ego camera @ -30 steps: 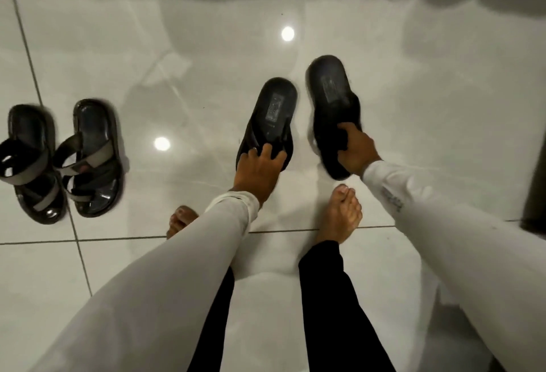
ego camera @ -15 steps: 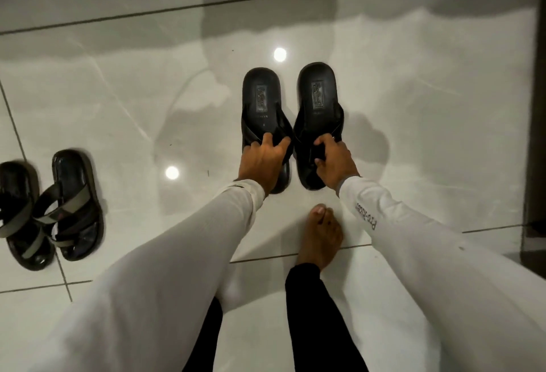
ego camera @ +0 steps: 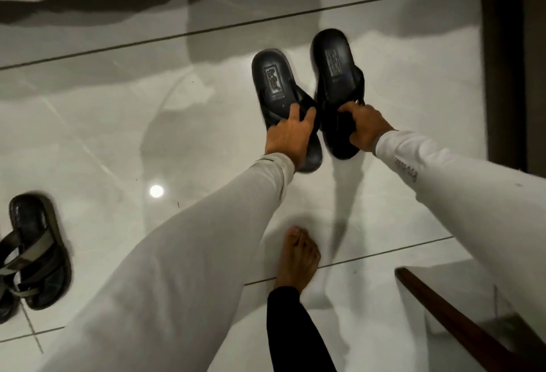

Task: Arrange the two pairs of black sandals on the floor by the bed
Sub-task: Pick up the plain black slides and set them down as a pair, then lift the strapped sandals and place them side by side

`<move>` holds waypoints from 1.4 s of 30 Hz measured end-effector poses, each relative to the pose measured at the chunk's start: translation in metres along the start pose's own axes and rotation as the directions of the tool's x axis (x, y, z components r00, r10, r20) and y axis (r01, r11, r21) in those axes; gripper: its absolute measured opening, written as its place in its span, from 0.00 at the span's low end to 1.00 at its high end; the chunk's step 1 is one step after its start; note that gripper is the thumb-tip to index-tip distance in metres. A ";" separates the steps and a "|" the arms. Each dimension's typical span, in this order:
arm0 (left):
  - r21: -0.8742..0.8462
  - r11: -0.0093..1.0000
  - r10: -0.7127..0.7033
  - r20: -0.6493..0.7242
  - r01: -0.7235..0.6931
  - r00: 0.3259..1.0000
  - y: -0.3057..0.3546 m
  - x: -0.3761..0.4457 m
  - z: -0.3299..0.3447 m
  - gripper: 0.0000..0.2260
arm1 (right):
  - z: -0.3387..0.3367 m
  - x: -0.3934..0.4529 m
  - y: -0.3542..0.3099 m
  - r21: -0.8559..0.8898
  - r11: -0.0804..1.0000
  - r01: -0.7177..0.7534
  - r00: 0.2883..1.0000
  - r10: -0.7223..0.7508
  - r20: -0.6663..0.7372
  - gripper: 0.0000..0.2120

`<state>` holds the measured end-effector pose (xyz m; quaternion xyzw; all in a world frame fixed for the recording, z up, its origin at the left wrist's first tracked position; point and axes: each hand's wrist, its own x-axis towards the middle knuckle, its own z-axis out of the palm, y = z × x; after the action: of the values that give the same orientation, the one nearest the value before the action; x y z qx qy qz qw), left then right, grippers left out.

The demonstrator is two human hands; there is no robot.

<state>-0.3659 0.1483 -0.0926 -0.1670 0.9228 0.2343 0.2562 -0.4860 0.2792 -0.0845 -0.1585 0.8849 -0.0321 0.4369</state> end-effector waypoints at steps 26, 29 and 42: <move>0.048 0.794 -0.602 -0.078 0.606 0.795 -0.494 -0.443 0.009 0.33 | 0.320 -0.215 -0.474 -0.205 0.870 0.449 0.837 -0.329 0.438 0.38; 0.024 0.764 -0.645 0.036 0.645 0.763 -0.542 -0.438 0.006 0.31 | 0.363 -0.205 -0.513 -0.138 0.899 0.416 0.811 -0.298 0.503 0.37; -0.058 0.771 -0.627 0.104 0.634 0.772 -0.510 -0.365 0.004 0.14 | 0.330 -0.163 -0.488 -0.276 0.879 0.388 0.915 -0.332 0.230 0.13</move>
<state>0.1505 -0.2068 -0.0713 -0.4685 0.7911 0.1825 0.3483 -0.0118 -0.1062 -0.0676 -0.3907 0.7912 0.0429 0.4685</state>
